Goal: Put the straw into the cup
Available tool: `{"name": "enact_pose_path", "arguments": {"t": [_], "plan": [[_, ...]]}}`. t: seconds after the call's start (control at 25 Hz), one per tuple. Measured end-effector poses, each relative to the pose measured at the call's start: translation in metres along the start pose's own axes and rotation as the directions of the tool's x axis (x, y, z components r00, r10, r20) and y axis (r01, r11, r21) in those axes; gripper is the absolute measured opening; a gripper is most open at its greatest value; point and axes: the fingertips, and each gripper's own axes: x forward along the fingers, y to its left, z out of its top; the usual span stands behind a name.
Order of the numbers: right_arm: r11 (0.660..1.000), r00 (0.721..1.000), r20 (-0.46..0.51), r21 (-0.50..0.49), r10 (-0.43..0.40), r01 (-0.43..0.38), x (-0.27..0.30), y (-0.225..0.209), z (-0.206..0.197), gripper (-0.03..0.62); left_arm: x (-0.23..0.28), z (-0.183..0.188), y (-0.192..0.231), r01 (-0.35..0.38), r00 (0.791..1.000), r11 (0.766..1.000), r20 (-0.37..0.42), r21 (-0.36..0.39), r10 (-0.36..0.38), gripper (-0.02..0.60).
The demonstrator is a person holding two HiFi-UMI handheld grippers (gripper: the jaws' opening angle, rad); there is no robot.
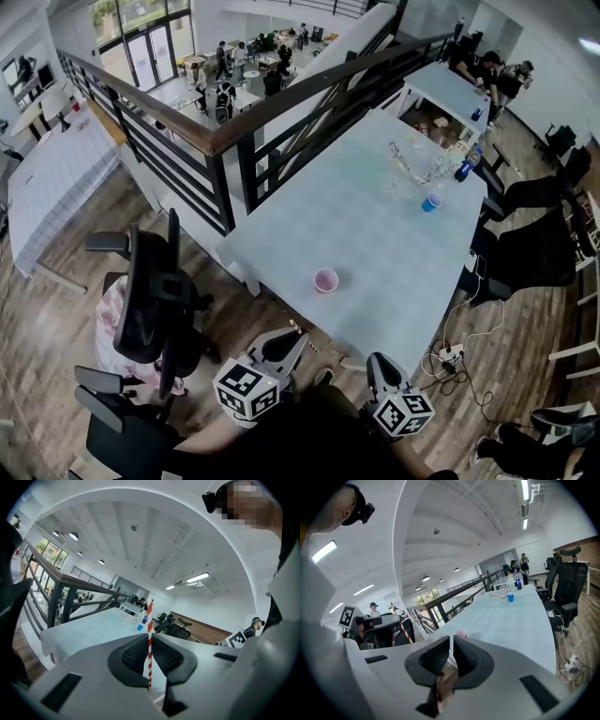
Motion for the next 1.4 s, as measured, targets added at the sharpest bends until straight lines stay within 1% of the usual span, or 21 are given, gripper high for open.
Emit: {"name": "enact_pose_path", "arguments": {"t": [0.16,0.4,0.6,0.88,1.04,1.2,1.4], "plan": [[1.0,1.0,-0.011,0.021,0.004,-0.004,0.026,-0.011,0.01,0.048,0.02,0.007,0.019,-0.014,1.0,1.0,-0.008,-0.007,0.014,0.034],[0.998,0.998,0.007,-0.002,0.067,-0.067,0.066,-0.02,0.048,0.048,0.043,0.031,0.041,-0.084,0.996,0.997,0.008,0.0,0.084,0.034],[0.997,0.997,0.001,-0.007,0.083,-0.083,0.093,-0.04,0.074,0.046,0.079,0.051,0.057,-0.107,0.994,0.994,0.015,0.024,0.106,0.034],[0.998,0.999,-0.019,0.025,0.051,-0.051,0.112,-0.079,0.086,0.048,0.129,0.058,0.084,-0.125,0.992,0.991,0.004,0.037,0.125,0.034],[0.999,0.999,-0.031,0.038,0.022,-0.021,0.11,-0.1,0.082,0.048,0.146,0.049,0.093,-0.135,0.991,0.99,-0.012,0.037,0.136,0.034],[0.999,1.0,-0.015,0.04,0.009,-0.008,0.124,-0.123,0.087,0.048,0.171,0.048,0.111,-0.145,0.989,0.988,0.009,0.051,0.144,0.034],[0.998,0.999,-0.036,0.057,-0.005,0.007,0.136,-0.137,0.085,0.048,0.196,0.039,0.131,-0.156,0.988,0.986,-0.008,0.058,0.157,0.034]]}}
